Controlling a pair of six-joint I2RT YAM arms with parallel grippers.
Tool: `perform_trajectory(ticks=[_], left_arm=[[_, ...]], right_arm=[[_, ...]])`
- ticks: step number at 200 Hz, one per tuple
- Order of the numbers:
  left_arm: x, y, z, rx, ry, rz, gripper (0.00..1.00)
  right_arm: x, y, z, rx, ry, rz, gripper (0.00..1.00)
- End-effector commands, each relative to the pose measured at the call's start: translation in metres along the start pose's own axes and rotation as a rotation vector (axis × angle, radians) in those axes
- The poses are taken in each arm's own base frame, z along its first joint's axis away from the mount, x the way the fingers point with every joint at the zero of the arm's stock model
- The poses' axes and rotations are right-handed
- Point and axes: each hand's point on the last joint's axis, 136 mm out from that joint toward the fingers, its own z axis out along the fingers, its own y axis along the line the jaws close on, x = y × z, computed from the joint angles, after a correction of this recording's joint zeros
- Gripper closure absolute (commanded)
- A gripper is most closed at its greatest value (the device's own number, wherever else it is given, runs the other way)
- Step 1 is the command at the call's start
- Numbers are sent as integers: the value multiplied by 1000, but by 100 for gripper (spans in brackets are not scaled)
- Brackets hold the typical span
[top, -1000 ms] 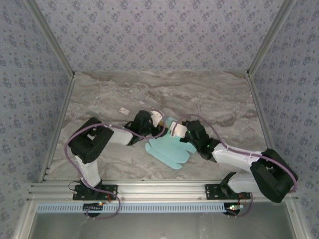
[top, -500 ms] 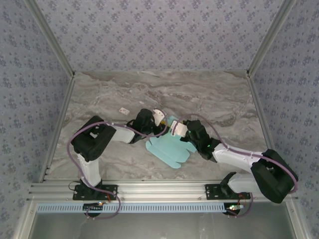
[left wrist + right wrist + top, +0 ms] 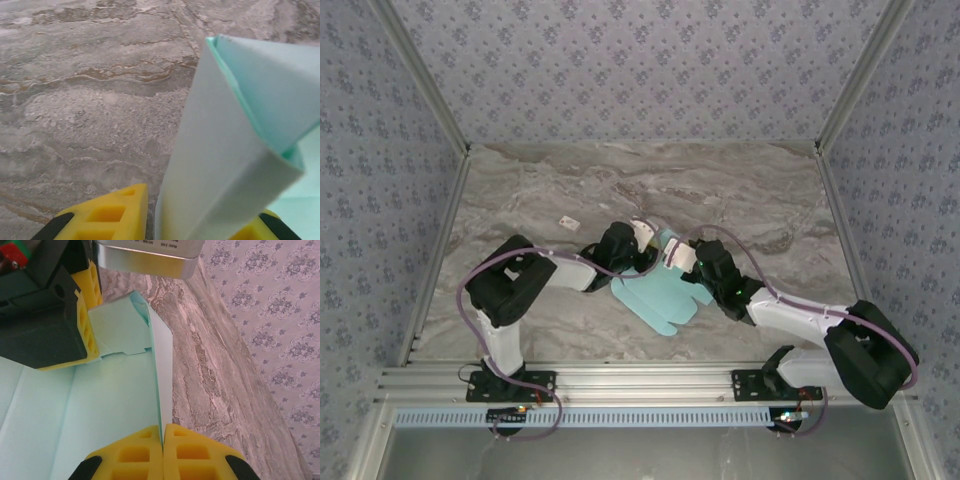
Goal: Fold the paper box
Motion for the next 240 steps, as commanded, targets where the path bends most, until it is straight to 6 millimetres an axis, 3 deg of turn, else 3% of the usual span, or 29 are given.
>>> perform_trajectory(ticks=[1, 106, 184, 203, 240], left_arm=[[0, 59, -4, -314, -13, -80, 76], [-7, 79, -17, -595, -63, -126, 84], [-2, 88, -22, -651, -87, -257, 88], [-8, 79, -16, -595, -110, -251, 87], [-22, 44, -2, -372, -141, -144, 73]], right_arm=[[-27, -2, -8, -19, -92, 76, 100], [-22, 11, -5, -49, -69, 97, 100], [-20, 15, -3, -63, -61, 108, 100], [-20, 16, -2, -65, -61, 110, 100], [-20, 11, -1, -55, -50, 96, 100]])
